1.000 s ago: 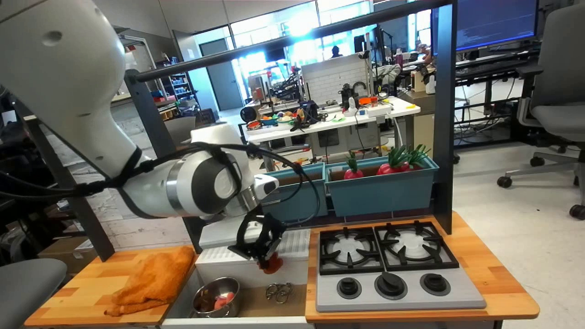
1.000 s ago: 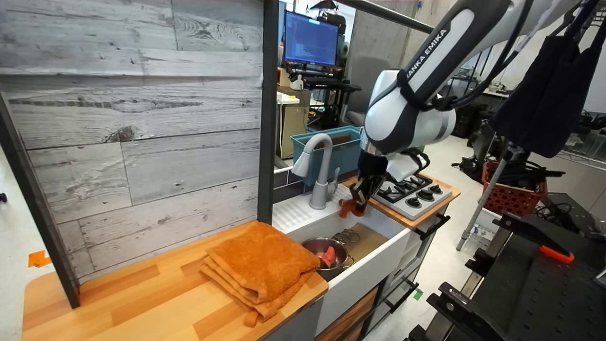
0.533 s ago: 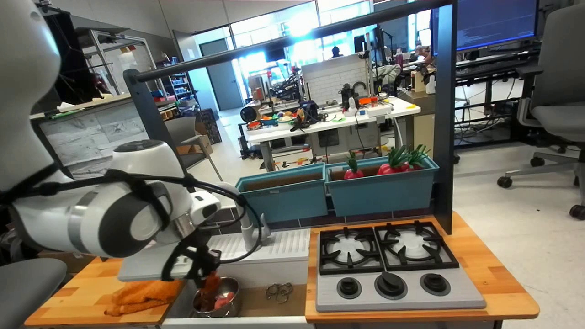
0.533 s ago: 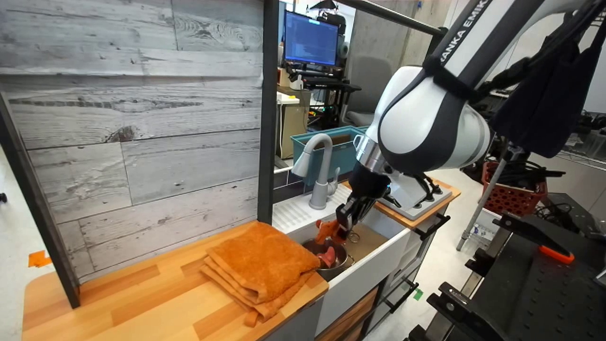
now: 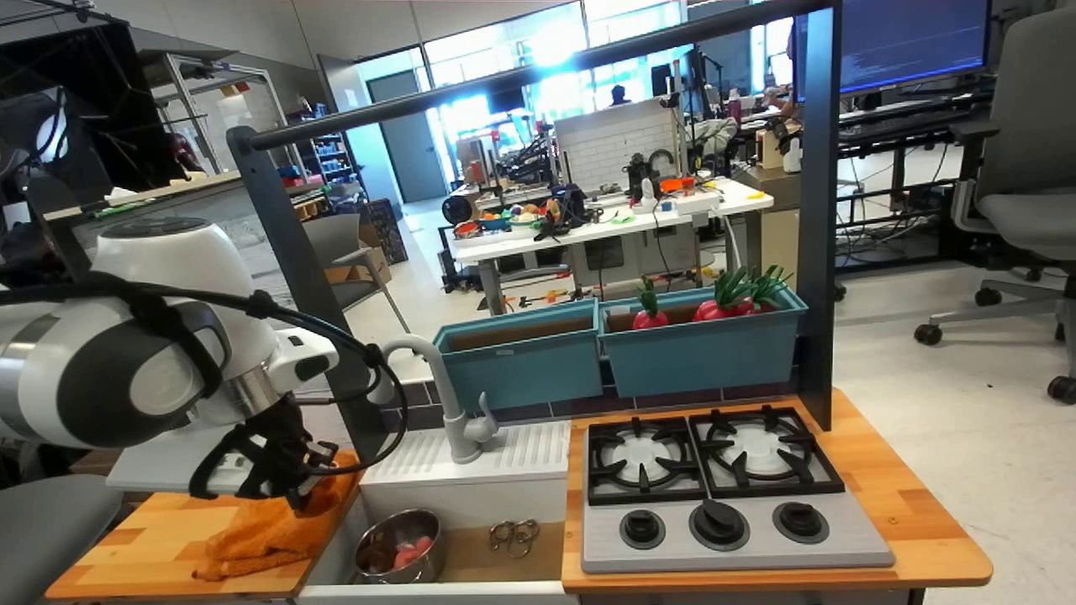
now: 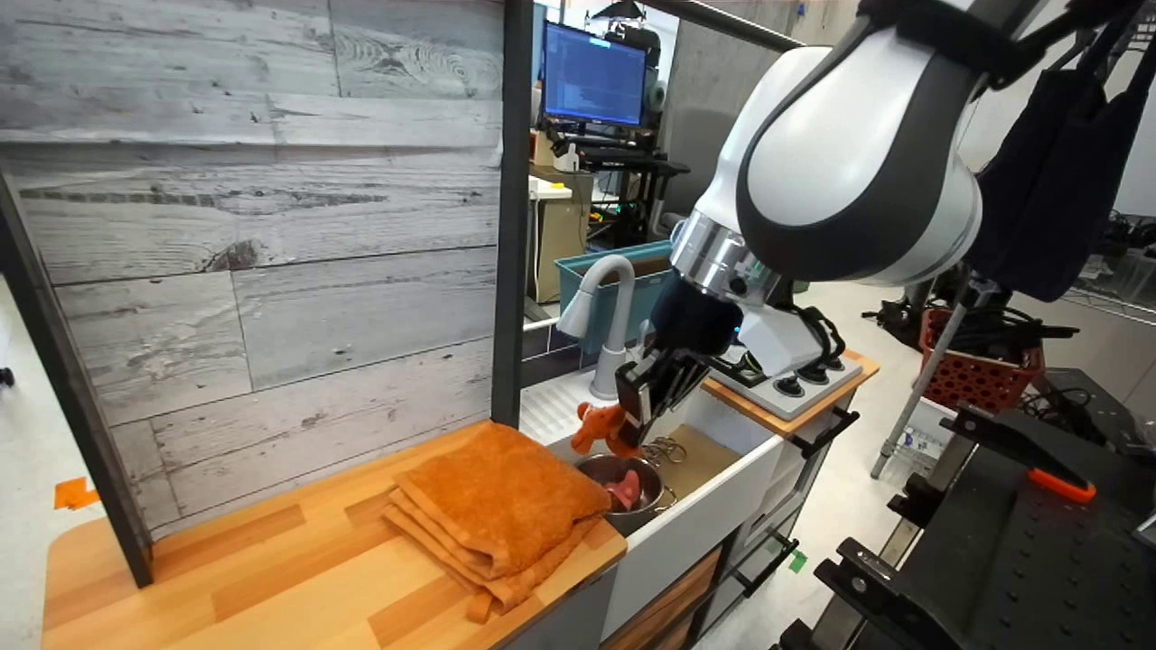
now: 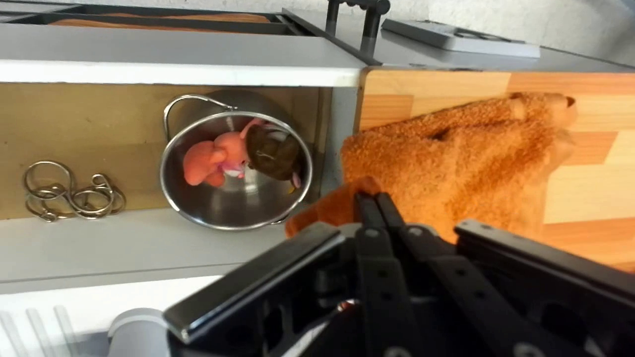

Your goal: Put the toys in the pot and wipe the counter with the orange towel

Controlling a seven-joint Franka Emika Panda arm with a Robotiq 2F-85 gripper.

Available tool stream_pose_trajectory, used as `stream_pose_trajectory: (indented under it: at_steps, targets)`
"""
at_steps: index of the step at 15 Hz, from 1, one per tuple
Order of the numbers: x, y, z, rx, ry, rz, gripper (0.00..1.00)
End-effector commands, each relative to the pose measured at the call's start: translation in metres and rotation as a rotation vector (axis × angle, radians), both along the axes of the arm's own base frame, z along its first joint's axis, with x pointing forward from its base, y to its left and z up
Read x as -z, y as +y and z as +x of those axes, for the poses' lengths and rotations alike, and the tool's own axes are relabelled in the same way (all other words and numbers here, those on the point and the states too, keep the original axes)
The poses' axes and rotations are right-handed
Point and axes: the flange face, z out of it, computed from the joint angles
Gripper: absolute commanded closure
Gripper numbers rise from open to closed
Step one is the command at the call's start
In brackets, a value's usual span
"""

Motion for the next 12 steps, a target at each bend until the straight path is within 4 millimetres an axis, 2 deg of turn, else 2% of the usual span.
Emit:
stream_pose_trajectory:
  at_steps: [1, 5, 10, 11, 12]
  targets:
    - [-0.006, -0.017, 0.025, 0.104, 0.018, -0.029, 0.99]
    - [0.008, -0.031, 0.047, 0.158, 0.062, -0.065, 0.99]
    - [0.033, -0.024, 0.061, 0.155, 0.131, -0.054, 0.99]
    - [0.039, -0.023, 0.063, 0.161, 0.135, -0.055, 0.73]
    - [0.044, -0.023, 0.065, 0.164, 0.137, -0.063, 0.72]
